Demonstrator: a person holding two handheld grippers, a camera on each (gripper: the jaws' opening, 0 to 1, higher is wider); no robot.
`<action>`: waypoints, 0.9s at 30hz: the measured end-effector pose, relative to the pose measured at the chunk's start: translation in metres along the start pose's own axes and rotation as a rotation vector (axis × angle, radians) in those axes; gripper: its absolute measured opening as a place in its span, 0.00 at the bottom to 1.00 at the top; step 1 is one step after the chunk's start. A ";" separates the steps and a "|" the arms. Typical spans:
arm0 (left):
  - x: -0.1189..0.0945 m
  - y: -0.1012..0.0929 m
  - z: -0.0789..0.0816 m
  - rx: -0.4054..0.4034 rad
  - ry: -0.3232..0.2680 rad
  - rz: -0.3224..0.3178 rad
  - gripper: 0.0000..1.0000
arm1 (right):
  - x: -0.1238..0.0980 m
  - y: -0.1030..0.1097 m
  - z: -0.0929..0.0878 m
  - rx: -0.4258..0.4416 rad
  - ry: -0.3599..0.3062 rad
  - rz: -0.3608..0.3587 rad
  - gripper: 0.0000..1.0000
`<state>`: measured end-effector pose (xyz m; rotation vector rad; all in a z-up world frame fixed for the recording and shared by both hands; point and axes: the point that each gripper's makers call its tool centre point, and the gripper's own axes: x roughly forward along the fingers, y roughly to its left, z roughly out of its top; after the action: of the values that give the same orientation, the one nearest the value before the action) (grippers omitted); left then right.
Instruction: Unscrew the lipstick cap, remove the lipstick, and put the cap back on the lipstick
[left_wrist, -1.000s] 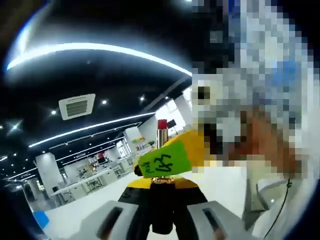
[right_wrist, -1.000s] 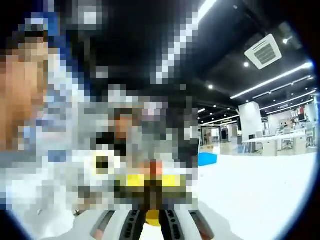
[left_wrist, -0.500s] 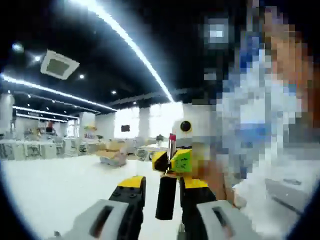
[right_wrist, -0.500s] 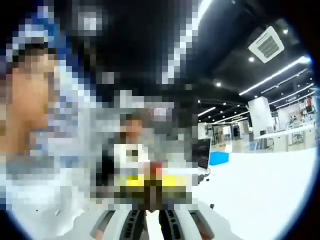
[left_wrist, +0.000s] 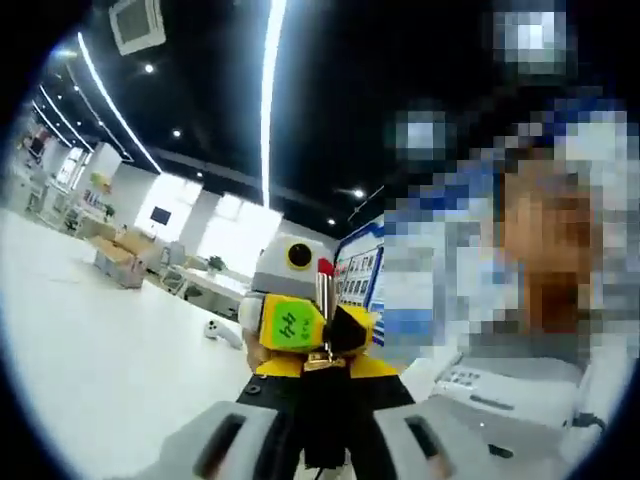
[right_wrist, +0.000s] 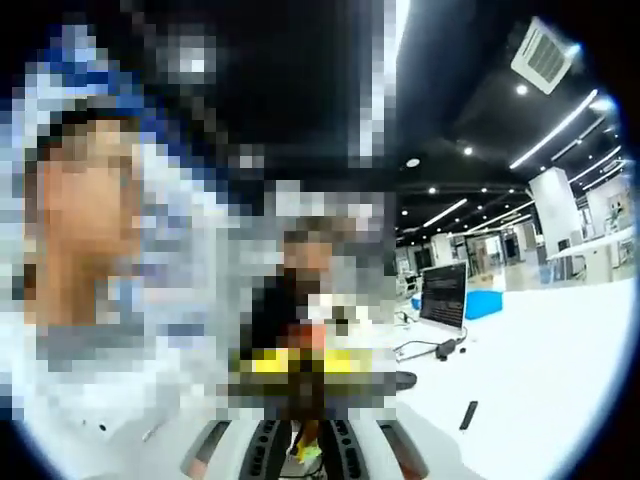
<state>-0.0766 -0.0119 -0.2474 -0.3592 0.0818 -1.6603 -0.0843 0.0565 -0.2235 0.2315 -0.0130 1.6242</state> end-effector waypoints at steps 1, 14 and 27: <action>0.000 0.003 0.000 0.046 0.005 0.039 0.14 | 0.001 -0.002 -0.001 -0.008 0.005 -0.019 0.06; -0.007 0.045 0.007 0.503 0.111 0.455 0.14 | -0.010 -0.034 0.004 -0.044 0.003 -0.178 0.06; -0.017 0.063 0.023 0.785 0.138 0.697 0.14 | -0.013 -0.046 0.011 -0.090 -0.027 -0.241 0.06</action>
<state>-0.0085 0.0005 -0.2457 0.3558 -0.3082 -0.9154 -0.0365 0.0454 -0.2208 0.1786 -0.0761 1.3768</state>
